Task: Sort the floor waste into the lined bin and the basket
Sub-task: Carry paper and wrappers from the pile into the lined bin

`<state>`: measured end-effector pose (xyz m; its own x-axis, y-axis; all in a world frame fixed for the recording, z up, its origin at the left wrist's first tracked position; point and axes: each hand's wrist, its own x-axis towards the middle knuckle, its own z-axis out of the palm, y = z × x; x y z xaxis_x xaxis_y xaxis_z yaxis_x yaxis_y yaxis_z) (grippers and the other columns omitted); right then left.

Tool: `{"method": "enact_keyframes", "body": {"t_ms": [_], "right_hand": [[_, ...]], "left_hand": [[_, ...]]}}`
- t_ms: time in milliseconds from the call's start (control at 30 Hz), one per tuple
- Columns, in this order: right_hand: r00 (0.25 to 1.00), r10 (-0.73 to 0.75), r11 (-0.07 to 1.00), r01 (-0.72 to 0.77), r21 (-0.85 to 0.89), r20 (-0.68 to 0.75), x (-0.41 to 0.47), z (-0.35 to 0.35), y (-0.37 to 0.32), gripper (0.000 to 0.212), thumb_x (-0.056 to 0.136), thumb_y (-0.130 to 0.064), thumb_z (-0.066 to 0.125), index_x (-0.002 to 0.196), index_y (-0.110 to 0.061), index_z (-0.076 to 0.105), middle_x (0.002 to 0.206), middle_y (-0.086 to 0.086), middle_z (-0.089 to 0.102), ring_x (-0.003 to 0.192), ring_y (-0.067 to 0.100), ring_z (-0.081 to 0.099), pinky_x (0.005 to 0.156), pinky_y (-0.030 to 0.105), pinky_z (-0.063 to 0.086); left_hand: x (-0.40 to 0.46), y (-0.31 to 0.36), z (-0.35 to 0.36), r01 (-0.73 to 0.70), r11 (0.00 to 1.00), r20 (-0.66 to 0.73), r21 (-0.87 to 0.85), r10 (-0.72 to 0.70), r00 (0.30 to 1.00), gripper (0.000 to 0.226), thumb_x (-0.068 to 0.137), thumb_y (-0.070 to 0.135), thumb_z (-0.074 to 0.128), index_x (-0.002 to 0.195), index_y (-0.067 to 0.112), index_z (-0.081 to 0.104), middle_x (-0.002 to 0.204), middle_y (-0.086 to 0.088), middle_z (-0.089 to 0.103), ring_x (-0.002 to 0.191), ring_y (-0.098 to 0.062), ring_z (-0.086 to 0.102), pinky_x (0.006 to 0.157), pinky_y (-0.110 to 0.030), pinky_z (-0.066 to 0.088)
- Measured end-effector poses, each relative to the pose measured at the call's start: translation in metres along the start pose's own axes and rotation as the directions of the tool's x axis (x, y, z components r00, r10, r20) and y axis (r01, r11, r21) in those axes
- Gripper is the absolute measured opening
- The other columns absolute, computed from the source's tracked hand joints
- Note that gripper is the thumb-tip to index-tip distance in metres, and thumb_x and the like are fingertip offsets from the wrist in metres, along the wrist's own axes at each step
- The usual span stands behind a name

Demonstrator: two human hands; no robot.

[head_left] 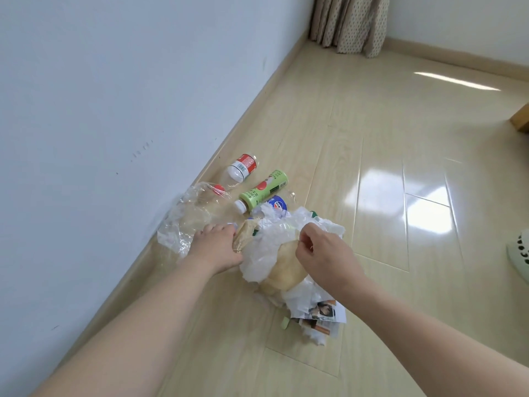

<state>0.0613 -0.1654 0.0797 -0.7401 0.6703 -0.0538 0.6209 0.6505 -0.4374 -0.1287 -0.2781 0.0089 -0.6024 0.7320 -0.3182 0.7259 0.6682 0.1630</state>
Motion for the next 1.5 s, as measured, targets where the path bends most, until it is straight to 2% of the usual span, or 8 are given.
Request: {"method": "enact_keyframes", "body": {"t_ms": [100, 200, 333, 467, 633, 867, 1167, 1500], "right_hand": [[0.999, -0.007, 1.000, 0.007, -0.006, -0.045, -0.003, -0.011, 0.003, 0.007, 0.089, -0.018, 0.047, 0.085, -0.017, 0.052, 0.071, 0.000, 0.060, 0.071, 0.021, 0.052, 0.065, 0.033, 0.038], [0.992, -0.069, 0.991, 0.057, -0.120, -0.102, -0.007, -0.021, 0.006, 0.010, 0.092, -0.022, 0.046, 0.091, -0.021, 0.056, 0.077, -0.005, 0.064, 0.085, 0.015, 0.048, 0.078, 0.024, 0.022], [0.999, 0.032, 0.971, -0.038, 0.236, 0.029, -0.020, -0.043, -0.006, 0.010, 0.091, -0.017, 0.049, 0.085, -0.020, 0.055, 0.075, -0.005, 0.068, 0.073, 0.018, 0.060, 0.067, 0.026, 0.043], [0.999, 0.042, 0.949, -0.045, 0.311, 0.017, -0.048, -0.074, -0.007, 0.009, 0.091, -0.016, 0.050, 0.084, -0.020, 0.055, 0.069, -0.005, 0.068, 0.066, 0.018, 0.064, 0.062, 0.032, 0.050], [0.995, 0.104, 0.917, -0.098, 0.387, 0.007, -0.090, -0.133, 0.024, 0.010, 0.090, -0.015, 0.050, 0.081, -0.016, 0.055, 0.060, -0.003, 0.066, 0.048, 0.008, 0.053, 0.043, 0.013, 0.034], [0.939, 0.339, 0.919, -0.343, 0.195, 0.053, -0.152, -0.234, 0.137, 0.013, 0.086, -0.018, 0.051, 0.089, -0.016, 0.063, 0.083, -0.001, 0.065, 0.069, 0.014, 0.055, 0.061, 0.027, 0.044], [0.713, 0.694, 0.697, -0.629, 0.345, -0.102, -0.259, -0.335, 0.301, 0.015, 0.085, -0.017, 0.054, 0.072, -0.014, 0.059, 0.072, 0.008, 0.061, 0.063, 0.021, 0.056, 0.061, 0.031, 0.049], [0.428, 0.902, 0.430, -0.877, 0.213, -0.056, -0.353, -0.339, 0.398, 0.013, 0.090, -0.010, 0.048, 0.078, -0.006, 0.049, 0.075, 0.008, 0.050, 0.069, 0.025, 0.051, 0.058, 0.027, 0.040]], "left_hand": [[-0.001, 0.006, -0.005, -0.010, 0.994, -0.117, 0.109, 0.023, 0.993, 0.027, 0.094, 0.025, 0.039, 0.114, 0.022, 0.057, 0.111, -0.003, 0.064, 0.107, -0.027, 0.055, 0.087, -0.034, 0.037], [-0.009, 0.002, -0.018, 0.088, 0.975, -0.170, -0.204, -0.123, 0.978, 0.024, 0.095, 0.022, 0.037, 0.083, 0.016, 0.056, 0.086, -0.006, 0.062, 0.082, -0.029, 0.056, 0.065, -0.031, 0.037], [-0.024, -0.001, -0.046, 0.113, 0.445, -0.020, -0.888, -0.284, 0.959, 0.017, 0.086, 0.011, 0.049, 0.070, 0.009, 0.050, 0.066, -0.008, 0.051, 0.062, -0.025, 0.048, 0.055, -0.029, 0.037], [-0.052, 0.021, -0.077, 0.026, 0.159, -0.002, -0.987, -0.173, 0.985, 0.011, 0.079, -0.001, 0.052, 0.074, 0.007, 0.058, 0.063, -0.007, 0.054, 0.053, -0.020, 0.048, 0.060, -0.031, 0.045], [-0.078, 0.091, -0.110, -0.053, 0.254, -0.061, -0.966, -0.024, 0.998, 0.015, 0.065, 0.009, 0.058, 0.079, 0.006, 0.060, 0.074, -0.011, 0.056, 0.068, -0.024, 0.051, 0.067, -0.033, 0.045], [-0.120, 0.258, -0.145, -0.289, 0.349, -0.174, -0.891, 0.327, 0.929, 0.019, 0.060, 0.014, 0.054, 0.075, 0.006, 0.064, 0.072, -0.003, 0.061, 0.063, -0.015, 0.054, 0.071, -0.036, 0.056], [-0.188, 0.488, -0.080, -0.462, 0.445, -0.084, -0.767, 0.645, 0.760, 0.035, 0.064, 0.020, 0.059, 0.082, -0.009, 0.063, 0.067, -0.007, 0.052, 0.058, -0.017, 0.046, 0.058, -0.029, 0.042], [-0.246, 0.650, 0.029, -0.917, 0.379, 0.249, 0.123, 0.883, 0.399, 0.023, 0.078, 0.037, 0.060, 0.089, 0.017, 0.062, 0.090, 0.001, 0.062, 0.084, -0.023, 0.059, 0.070, -0.032, 0.045]]}}
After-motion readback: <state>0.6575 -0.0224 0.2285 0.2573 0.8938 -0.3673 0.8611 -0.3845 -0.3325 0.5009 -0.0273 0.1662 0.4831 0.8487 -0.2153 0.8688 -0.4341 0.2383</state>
